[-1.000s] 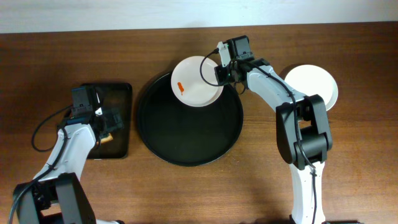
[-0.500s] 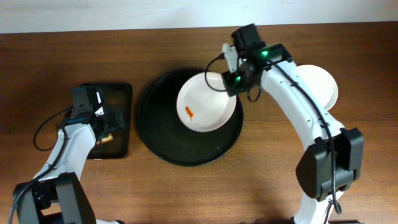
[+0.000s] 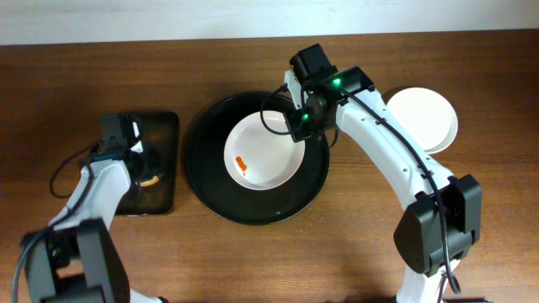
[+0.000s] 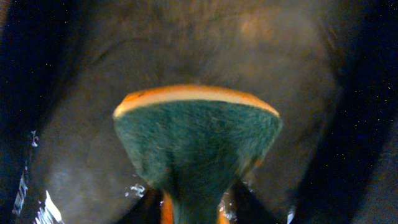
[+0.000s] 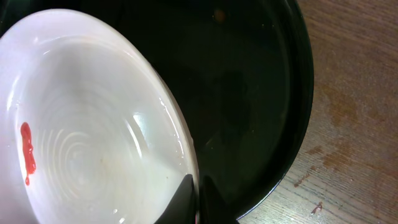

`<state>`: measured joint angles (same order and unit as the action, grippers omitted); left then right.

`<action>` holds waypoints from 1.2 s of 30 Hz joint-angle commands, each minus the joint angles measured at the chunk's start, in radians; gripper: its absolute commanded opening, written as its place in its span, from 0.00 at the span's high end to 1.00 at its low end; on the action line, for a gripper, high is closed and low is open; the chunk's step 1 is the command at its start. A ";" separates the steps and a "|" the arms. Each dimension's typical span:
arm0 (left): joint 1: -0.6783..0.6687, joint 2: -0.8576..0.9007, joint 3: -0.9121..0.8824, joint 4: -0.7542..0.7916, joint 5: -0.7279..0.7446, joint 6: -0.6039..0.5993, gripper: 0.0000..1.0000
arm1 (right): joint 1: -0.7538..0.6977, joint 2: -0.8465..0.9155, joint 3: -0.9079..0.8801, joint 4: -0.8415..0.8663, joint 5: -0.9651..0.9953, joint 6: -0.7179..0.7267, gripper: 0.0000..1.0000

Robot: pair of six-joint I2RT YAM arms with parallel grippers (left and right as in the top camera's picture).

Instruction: Clean dirty plates on tray and stack at the side

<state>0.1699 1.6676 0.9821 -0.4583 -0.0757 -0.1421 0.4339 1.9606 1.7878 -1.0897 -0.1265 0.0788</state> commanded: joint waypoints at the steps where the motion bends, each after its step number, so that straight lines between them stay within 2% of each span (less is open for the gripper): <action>1: 0.003 -0.006 0.002 0.004 0.009 0.002 0.22 | 0.003 0.010 -0.005 -0.005 0.008 0.008 0.96; 4: 0.003 0.050 0.002 0.036 0.009 0.002 0.22 | 0.003 0.010 -0.005 -0.013 0.008 0.008 0.96; 8: 0.003 0.102 0.002 0.187 0.009 0.001 0.24 | 0.003 0.010 -0.005 -0.011 0.008 0.007 0.96; 11: 0.003 0.140 0.002 0.210 0.010 0.001 0.35 | 0.003 0.010 -0.005 -0.011 0.009 0.005 0.96; 12: 0.003 0.166 0.002 0.215 0.009 0.001 0.40 | 0.003 0.010 -0.005 -0.011 0.009 0.005 0.96; 13: 0.003 0.197 0.002 0.219 0.009 0.001 0.67 | 0.003 0.010 -0.005 -0.010 0.009 0.005 0.96; 14: 0.003 0.212 0.002 0.224 0.009 0.001 0.88 | 0.003 0.010 -0.005 -0.010 0.013 0.005 0.96; 15: 0.003 0.214 0.003 0.228 0.008 0.001 0.96 | 0.003 0.010 -0.005 -0.011 0.024 0.005 0.96; 17: 0.003 0.172 0.014 0.225 0.008 0.002 0.98 | 0.003 0.010 -0.005 -0.011 0.034 0.005 0.96; 18: 0.003 0.143 0.016 0.218 0.008 0.002 0.98 | 0.003 0.010 -0.005 -0.011 0.034 0.005 0.96; 19: 0.003 0.107 0.016 0.210 0.009 0.002 0.83 | 0.003 0.010 -0.005 -0.011 0.034 0.005 0.96; 20: 0.003 0.056 0.016 0.194 0.009 0.001 0.28 | 0.003 0.010 -0.005 -0.011 0.034 0.005 0.96; 22: 0.003 -0.020 0.016 0.152 0.009 0.001 0.02 | 0.003 0.010 -0.005 -0.012 0.034 0.005 0.96; 25: 0.003 -0.073 0.015 -0.047 0.009 -0.082 0.03 | 0.003 0.010 -0.005 -0.019 0.034 0.005 0.96; 27: 0.003 -0.057 0.005 -0.096 0.008 -0.080 0.11 | 0.003 0.010 -0.005 -0.018 0.034 0.005 0.96; 28: 0.003 -0.051 -0.004 -0.094 0.008 -0.081 0.26 | 0.003 0.010 -0.005 -0.018 0.034 0.005 0.96; 29: 0.003 -0.042 -0.016 -0.082 0.008 -0.081 0.32 | 0.003 0.010 -0.005 -0.018 0.034 0.005 0.96; 35: 0.003 0.130 -0.049 0.033 -0.007 -0.081 0.33 | 0.003 0.010 -0.005 -0.018 0.034 0.005 0.96; 36: 0.003 0.155 -0.049 0.045 -0.012 -0.080 0.37 | 0.003 0.010 -0.005 -0.018 0.034 0.005 0.96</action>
<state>0.1707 1.7428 0.9455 -0.4370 -0.0780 -0.2104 0.4339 1.9610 1.7874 -1.1080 -0.0940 0.0788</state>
